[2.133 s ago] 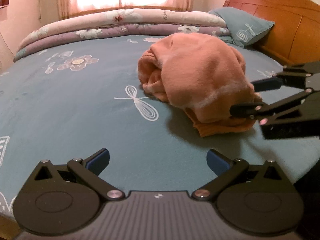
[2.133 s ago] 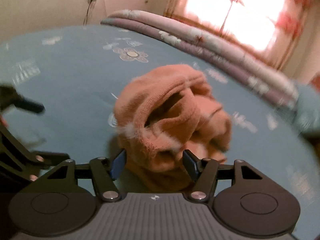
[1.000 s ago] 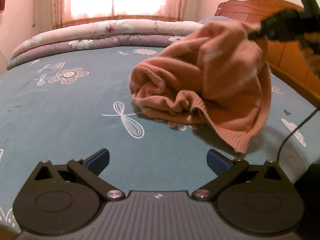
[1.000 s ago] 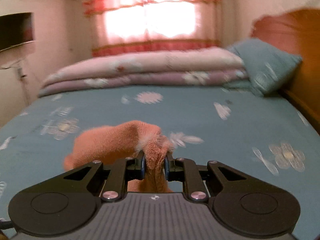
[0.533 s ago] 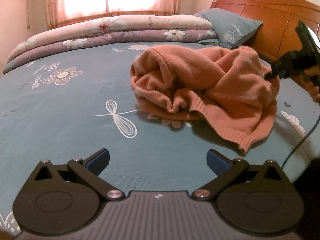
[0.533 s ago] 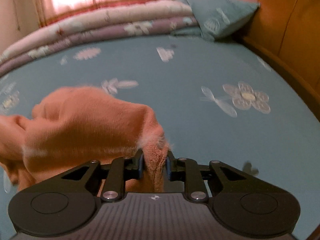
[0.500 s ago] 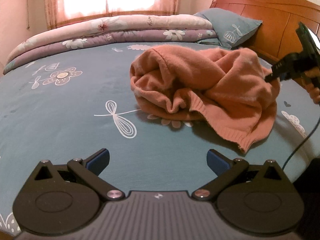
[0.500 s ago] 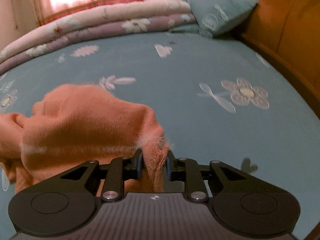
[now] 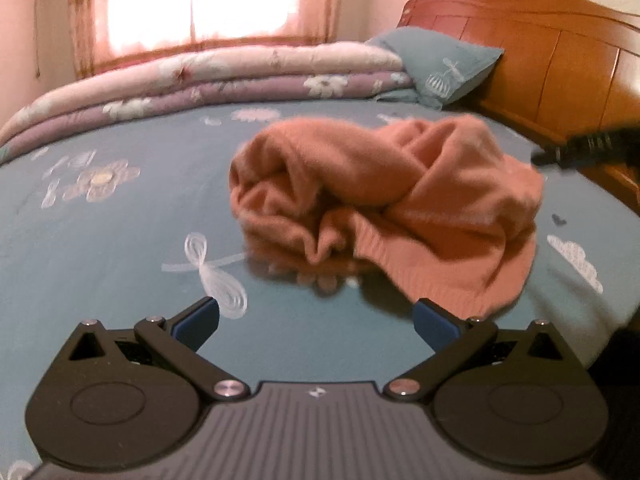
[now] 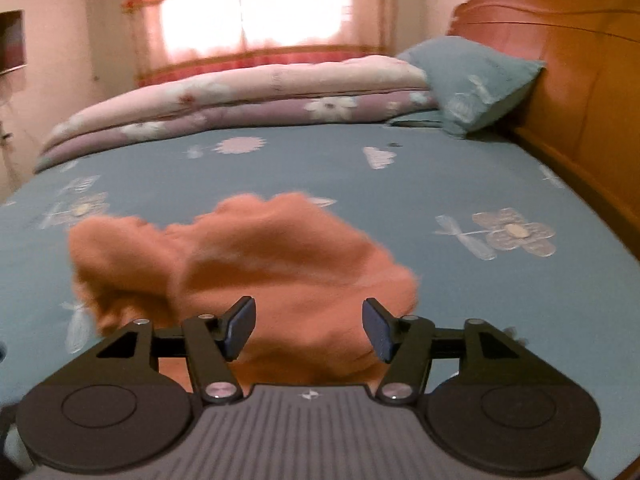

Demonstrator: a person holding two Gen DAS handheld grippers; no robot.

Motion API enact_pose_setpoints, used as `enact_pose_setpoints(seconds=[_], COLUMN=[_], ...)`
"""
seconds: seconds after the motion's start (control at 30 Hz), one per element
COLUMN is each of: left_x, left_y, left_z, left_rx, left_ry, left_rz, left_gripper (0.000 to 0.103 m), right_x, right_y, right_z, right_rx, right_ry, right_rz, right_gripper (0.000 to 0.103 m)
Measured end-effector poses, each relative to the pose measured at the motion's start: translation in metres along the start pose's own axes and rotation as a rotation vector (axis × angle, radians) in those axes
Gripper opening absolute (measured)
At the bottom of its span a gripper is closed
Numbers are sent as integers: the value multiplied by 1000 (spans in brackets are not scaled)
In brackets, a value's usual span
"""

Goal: Fold clothes
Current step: 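Lift the sweater with the right gripper and shake it loose, then grasp the sweater's ribbed hem with the left gripper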

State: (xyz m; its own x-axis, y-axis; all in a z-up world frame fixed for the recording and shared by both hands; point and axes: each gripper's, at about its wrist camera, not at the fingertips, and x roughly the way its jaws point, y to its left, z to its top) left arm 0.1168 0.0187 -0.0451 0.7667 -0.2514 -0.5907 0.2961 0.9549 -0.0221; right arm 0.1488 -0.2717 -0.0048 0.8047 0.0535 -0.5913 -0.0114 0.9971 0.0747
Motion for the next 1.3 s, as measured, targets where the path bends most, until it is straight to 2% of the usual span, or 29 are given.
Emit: enact_pose_setpoints(seconds=[0.07, 0.2, 0.3, 0.53, 0.67, 0.87, 0.97, 1.0, 1.03, 1.1, 1.23, 1.3], left_x=[4, 17, 38, 72, 86, 87, 87, 87, 87, 93, 110, 116], left_y=[6, 16, 29, 34, 39, 32, 33, 34, 34, 32, 26, 24], left_z=[10, 29, 37, 26, 28, 41, 55, 60, 64, 72, 81, 88], left_rx=[5, 14, -35, -69, -85, -22, -41, -48, -53, -39, -10, 0], left_ry=[-23, -58, 5, 84, 177, 116, 61, 42, 24, -1, 2, -9], left_rz=[-28, -22, -60, -21, -107, -64, -78, -83, -87, -79, -112, -110], left_gripper=[102, 95, 93, 93, 94, 92, 86, 81, 70, 63, 38, 31], right_x=[-2, 3, 6, 13, 21, 31, 33, 34, 35, 36, 39, 41], right_y=[12, 28, 30, 15, 9, 3, -1, -2, -3, -5, -7, -8], right_z=[-16, -46, -60, -66, -72, -78, -78, -79, -79, -79, -82, -84], right_rx=[-11, 0, 14, 68, 83, 101, 101, 102, 105, 108, 103, 102], right_ry=[4, 54, 92, 116, 125, 143, 141, 141, 142, 144, 153, 158], right_rz=[29, 89, 130, 135, 146, 165, 159, 157, 158, 161, 155, 154], right_gripper=[64, 64, 64, 64, 65, 65, 65, 65, 65, 65, 65, 65])
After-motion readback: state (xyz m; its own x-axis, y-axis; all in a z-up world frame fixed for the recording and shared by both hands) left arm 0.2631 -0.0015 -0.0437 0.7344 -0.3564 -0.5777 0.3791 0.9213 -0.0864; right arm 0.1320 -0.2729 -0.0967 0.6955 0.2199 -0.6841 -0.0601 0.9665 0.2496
